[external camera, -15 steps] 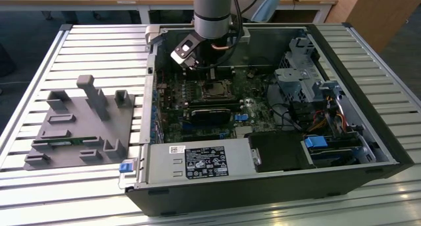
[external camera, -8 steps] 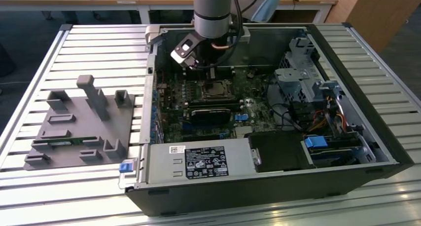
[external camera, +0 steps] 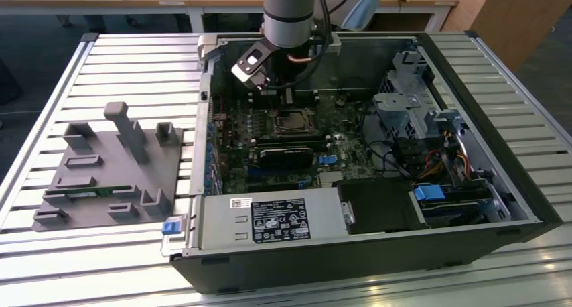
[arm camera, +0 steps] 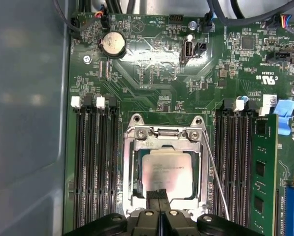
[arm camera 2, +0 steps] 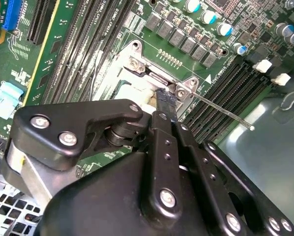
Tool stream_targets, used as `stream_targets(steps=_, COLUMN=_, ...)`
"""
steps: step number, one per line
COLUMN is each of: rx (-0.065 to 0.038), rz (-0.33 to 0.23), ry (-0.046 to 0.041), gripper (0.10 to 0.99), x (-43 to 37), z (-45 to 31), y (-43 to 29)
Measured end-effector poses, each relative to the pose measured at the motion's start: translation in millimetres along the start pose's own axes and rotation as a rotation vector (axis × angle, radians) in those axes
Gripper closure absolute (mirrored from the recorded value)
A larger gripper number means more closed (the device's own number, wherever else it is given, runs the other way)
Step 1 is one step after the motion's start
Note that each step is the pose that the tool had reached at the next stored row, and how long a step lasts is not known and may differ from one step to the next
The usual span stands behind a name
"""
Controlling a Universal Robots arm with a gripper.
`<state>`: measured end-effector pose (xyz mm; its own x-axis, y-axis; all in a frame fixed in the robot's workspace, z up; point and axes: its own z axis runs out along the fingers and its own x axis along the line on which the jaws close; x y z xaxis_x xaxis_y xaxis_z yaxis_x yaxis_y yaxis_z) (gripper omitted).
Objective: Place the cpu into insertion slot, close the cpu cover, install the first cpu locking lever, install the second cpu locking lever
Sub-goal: 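Close the cpu cover, then install the first cpu locking lever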
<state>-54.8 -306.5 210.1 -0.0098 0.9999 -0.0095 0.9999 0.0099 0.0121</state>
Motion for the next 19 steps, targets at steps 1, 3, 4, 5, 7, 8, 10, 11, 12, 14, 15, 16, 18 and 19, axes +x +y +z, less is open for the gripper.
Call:
stream_targets(steps=1, rx=0.000, rz=0.000, ry=0.0001, gripper=0.976, x=0.0, z=0.1, y=0.4)
stream_targets(steps=3, rx=0.000, rz=0.000, ry=-0.0001, gripper=0.976, x=-0.1, z=0.0, y=2.1)
stream_targets(steps=4, rx=0.001, rz=0.000, ry=-0.0001, gripper=0.976, x=-0.1, z=0.0, y=3.1)
stream_targets(steps=5, rx=0.001, rz=0.000, ry=-0.0001, gripper=0.976, x=-0.1, z=0.0, y=3.9)
stream_targets(steps=7, rx=0.001, rz=0.000, ry=-0.0001, gripper=0.976, x=-0.2, z=0.2, y=5.6)
stream_targets(steps=8, rx=0.001, rz=0.000, ry=-0.0001, gripper=0.976, x=-0.2, z=0.2, y=6.3)
stream_targets(steps=10, rx=0.001, rz=0.000, ry=-0.0002, gripper=0.976, x=-0.2, z=0.2, y=7.2)
stream_targets(steps=11, rx=0.001, rz=0.000, ry=-0.0001, gripper=0.976, x=-0.2, z=0.3, y=7.3)
stream_targets(steps=12, rx=0.001, rz=0.000, ry=-0.0001, gripper=0.976, x=-0.2, z=0.3, y=7.5)
stream_targets(steps=14, rx=0.001, rz=0.000, ry=-0.0001, gripper=0.976, x=-0.2, z=0.3, y=7.9)
stream_targets(steps=15, rx=0.001, rz=0.000, ry=-0.0001, gripper=0.976, x=-0.2, z=0.3, y=8.0)
stream_targets(steps=16, rx=0.001, rz=0.000, ry=-0.0001, gripper=0.976, x=-0.2, z=0.3, y=8.0)
stream_targets(steps=18, rx=0.001, rz=0.000, ry=-0.0002, gripper=0.976, x=-0.2, z=0.3, y=8.1)
stream_targets(steps=19, rx=0.001, rz=0.000, ry=-0.0003, gripper=0.976, x=-0.1, z=0.1, y=8.1)
